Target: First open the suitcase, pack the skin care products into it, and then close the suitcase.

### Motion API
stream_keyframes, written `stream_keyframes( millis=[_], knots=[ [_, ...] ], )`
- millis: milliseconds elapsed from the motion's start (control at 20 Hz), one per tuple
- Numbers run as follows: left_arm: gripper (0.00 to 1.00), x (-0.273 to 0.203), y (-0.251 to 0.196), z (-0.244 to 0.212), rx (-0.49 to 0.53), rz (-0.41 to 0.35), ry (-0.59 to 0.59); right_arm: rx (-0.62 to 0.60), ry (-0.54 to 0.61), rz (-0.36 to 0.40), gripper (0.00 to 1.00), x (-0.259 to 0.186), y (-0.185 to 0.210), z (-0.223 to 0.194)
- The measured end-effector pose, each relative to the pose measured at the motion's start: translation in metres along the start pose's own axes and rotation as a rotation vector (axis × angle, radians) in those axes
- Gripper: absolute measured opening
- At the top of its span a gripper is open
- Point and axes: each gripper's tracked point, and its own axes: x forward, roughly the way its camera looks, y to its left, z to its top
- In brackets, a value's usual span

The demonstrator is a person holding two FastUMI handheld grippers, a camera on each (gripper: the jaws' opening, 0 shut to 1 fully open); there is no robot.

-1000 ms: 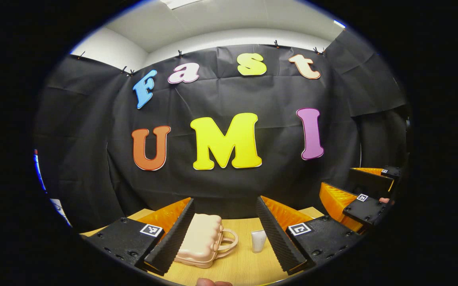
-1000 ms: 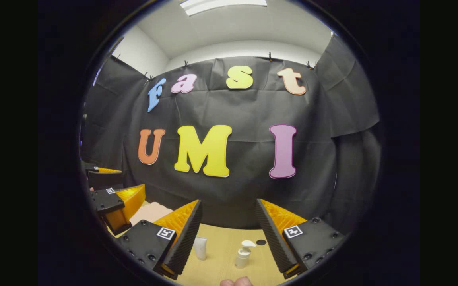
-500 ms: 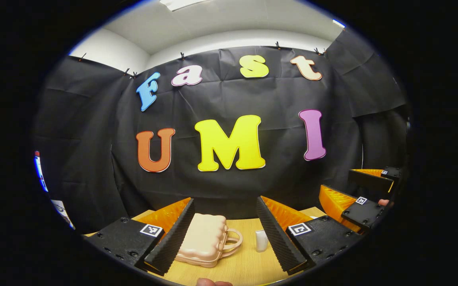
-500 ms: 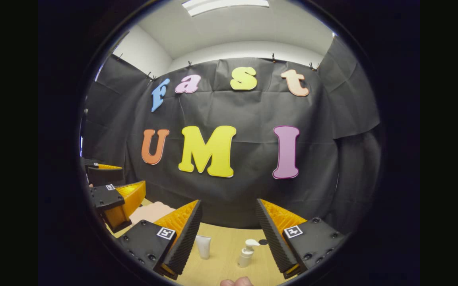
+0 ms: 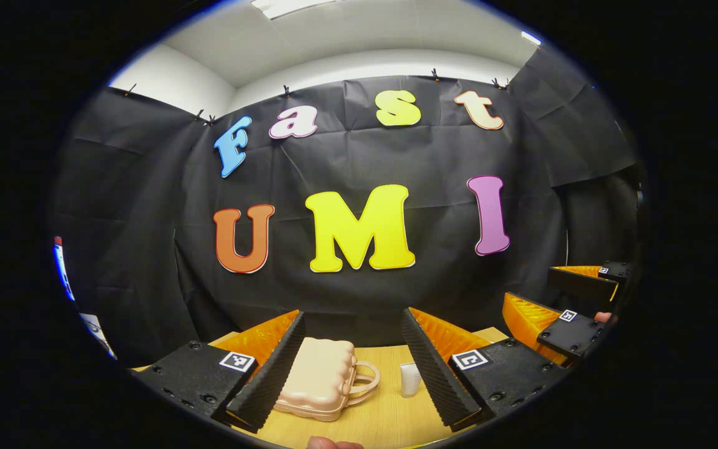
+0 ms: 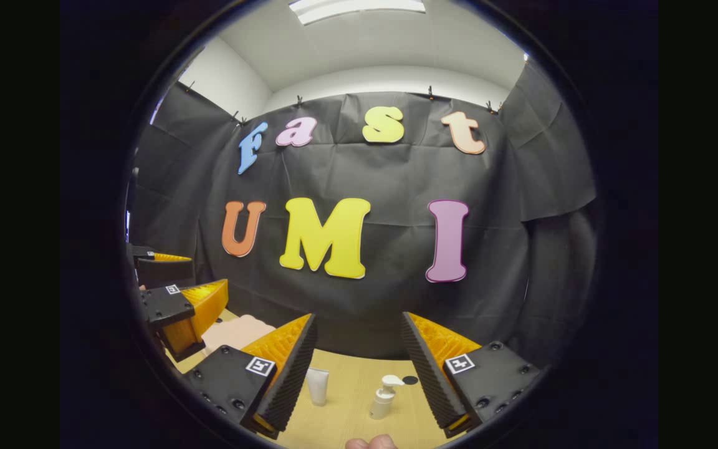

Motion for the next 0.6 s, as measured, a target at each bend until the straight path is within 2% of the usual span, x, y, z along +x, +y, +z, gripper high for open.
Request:
stream_keyframes(
  millis=[200, 300, 450, 600],
  knots=[
    [0.99, -0.003, 0.003, -0.003, -0.002, 0.023, -0.002, 0.024, -0.011, -0.005, 0.8, -0.001, -0.009, -0.003],
    [0.98, 0.003, -0.002, -0.017, -0.009, -0.013, 0.043, 0.023, 0.03, -0.033, 0.8, 0.004, -0.014, -0.015],
    [1.0, 0.019, 0.006, -0.028, -0.011, -0.061, 0.06, 0.005, 0.032, -0.067, 0.8, 0.012, -0.015, -0.014],
    [1.0, 0.042, 0.014, -0.054, -0.007, -0.14, 0.114, 0.0, 0.075, -0.128, 0.8, 0.025, -0.01, -0.027]
  ],
)
